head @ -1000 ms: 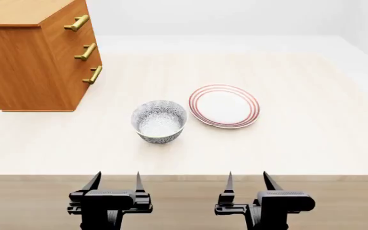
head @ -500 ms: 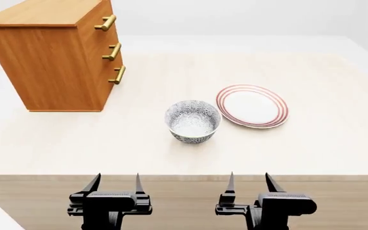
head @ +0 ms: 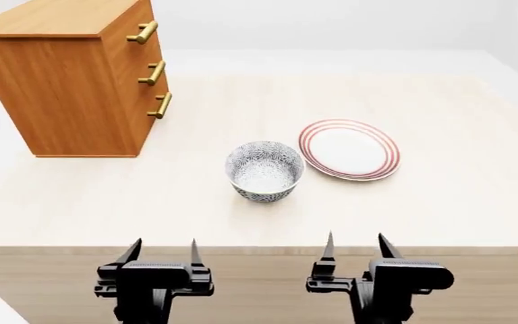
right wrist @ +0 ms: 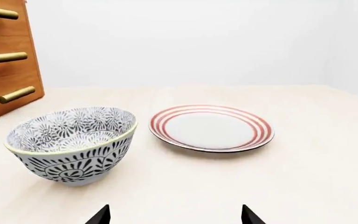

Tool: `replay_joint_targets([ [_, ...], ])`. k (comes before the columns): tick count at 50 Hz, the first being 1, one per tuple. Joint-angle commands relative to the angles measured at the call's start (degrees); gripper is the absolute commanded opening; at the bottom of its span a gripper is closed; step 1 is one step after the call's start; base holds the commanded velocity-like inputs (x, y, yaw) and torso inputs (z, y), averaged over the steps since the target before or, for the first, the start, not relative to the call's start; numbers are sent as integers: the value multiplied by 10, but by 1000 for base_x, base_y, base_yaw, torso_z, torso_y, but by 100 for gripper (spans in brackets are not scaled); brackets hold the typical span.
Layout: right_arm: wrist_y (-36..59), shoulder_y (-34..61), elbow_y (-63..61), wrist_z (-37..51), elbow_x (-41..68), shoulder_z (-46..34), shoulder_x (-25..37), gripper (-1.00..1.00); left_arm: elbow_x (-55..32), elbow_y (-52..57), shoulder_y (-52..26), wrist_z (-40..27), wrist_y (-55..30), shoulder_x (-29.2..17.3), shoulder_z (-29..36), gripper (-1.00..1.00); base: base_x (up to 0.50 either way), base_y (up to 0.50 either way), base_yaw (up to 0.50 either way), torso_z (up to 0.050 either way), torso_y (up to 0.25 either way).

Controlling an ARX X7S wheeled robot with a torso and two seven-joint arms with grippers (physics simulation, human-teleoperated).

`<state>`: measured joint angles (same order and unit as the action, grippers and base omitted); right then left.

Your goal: Open the bottom drawer of the cabinet.

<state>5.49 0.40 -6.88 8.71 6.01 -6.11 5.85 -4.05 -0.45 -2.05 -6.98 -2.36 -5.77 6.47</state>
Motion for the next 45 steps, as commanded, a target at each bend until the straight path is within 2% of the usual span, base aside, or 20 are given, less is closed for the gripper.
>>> replay_joint_targets([
  [1, 240, 54, -203, 17, 28, 5, 37, 100, -34, 177, -59, -8, -203, -24, -7, 100, 0, 0, 0, 0, 0],
  [4, 253, 59, -240, 13, 43, 15, 43, 100, -48, 214, -73, -8, -231, -28, -16, 100, 167, 0, 0, 0, 0],
  [11, 211, 49, -192, 11, 37, 5, 41, 100, -38, 173, -61, -7, -193, -29, -4, 100, 500, 0, 0, 0, 0],
  [45, 208, 56, -197, 21, 41, -12, 54, 100, -42, 145, -62, -16, -168, -41, 13, 100, 500, 0, 0, 0, 0],
])
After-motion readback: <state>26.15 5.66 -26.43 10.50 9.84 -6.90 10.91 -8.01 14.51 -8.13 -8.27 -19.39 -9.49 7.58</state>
